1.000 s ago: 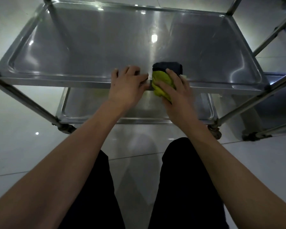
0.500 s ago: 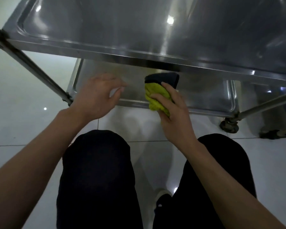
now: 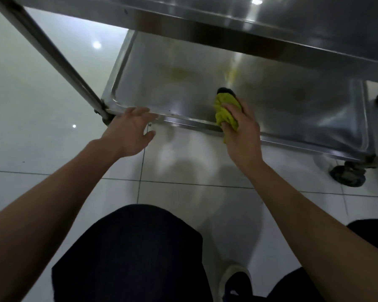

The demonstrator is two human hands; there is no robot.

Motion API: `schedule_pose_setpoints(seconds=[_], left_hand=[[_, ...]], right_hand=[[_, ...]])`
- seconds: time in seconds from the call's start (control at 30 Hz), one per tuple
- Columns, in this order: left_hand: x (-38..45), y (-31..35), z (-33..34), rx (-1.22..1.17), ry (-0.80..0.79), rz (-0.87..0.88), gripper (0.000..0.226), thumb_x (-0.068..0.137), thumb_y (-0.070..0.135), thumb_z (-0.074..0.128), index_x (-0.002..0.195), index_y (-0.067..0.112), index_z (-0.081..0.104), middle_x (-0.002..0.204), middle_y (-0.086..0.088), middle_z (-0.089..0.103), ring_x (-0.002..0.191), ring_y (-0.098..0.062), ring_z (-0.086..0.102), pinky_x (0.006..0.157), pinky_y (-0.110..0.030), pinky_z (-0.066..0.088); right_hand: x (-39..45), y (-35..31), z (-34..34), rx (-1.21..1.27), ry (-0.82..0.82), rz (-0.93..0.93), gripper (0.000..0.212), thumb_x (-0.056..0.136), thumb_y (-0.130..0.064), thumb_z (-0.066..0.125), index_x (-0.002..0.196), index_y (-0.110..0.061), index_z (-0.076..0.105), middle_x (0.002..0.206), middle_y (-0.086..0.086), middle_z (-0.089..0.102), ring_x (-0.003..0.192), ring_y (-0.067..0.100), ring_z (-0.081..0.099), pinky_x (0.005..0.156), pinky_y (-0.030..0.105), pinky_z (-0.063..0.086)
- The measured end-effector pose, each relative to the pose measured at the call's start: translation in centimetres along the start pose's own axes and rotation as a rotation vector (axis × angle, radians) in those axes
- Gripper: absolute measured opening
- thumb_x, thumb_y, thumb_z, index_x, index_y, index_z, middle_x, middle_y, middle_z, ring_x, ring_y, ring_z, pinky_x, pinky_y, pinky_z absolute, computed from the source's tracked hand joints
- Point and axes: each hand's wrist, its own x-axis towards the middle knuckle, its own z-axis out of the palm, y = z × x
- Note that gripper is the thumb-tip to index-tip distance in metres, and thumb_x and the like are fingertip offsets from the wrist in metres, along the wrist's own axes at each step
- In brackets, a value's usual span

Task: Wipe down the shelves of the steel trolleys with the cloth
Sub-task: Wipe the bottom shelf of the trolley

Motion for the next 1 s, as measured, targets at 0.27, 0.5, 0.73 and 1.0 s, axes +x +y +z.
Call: schedule_pose_setpoints(seconds=[0.27, 0.5, 0.73, 1.0], left_hand=[[2.8, -2.6, 2.3, 0.048, 0.064, -0.118, 0.056, 0.094, 0.034, 0.059, 0.148, 0.024, 0.046, 0.156, -0.008, 0.038, 0.145, -0.032, 0.030, 0.109, -0.056, 0.037], [2.7, -4.2, 5.1, 0.052, 0.058, -0.127, 0.052, 0.092, 0.030, 0.060, 0.143, 0.026, 0.050, 0.146, -0.008, 0.045, 0.136, -0.032, 0.038, 0.101, -0.057, 0.044], [1.7, -3.6, 6.9, 0.035, 0.100, -0.133, 0.066, 0.087, 0.034, 0.065, 0.148, 0.020, 0.045, 0.153, -0.009, 0.039, 0.144, -0.033, 0.031, 0.101, -0.053, 0.048], [2.7, -5.5, 5.7, 0.085, 0.193, -0.169, 0.051, 0.089, 0.036, 0.060, 0.138, 0.026, 0.052, 0.149, -0.009, 0.043, 0.141, -0.034, 0.033, 0.106, -0.058, 0.038]], right_hand=[[4.2, 4.5, 4.8, -0.429, -0.278, 0.054, 0.049, 0.103, -0.044, 0.040, 0.151, -0.034, 0.033, 0.166, 0.004, 0.004, 0.152, 0.034, -0.003, 0.121, 0.050, 0.011], [5.2, 6.9, 5.9, -0.463, -0.267, -0.025, 0.050, 0.105, -0.034, 0.039, 0.154, -0.024, 0.031, 0.166, 0.007, 0.003, 0.152, 0.035, -0.002, 0.121, 0.052, 0.014], [3.9, 8.2, 5.6, -0.320, -0.131, -0.045, 0.042, 0.101, -0.029, 0.049, 0.142, -0.019, 0.053, 0.164, 0.004, 0.020, 0.151, 0.029, 0.015, 0.122, 0.045, 0.020], [5.2, 8.8, 4.8, -0.476, -0.248, -0.177, 0.054, 0.103, -0.043, 0.025, 0.153, -0.026, 0.032, 0.166, 0.003, 0.003, 0.153, 0.023, -0.003, 0.119, 0.042, 0.012]])
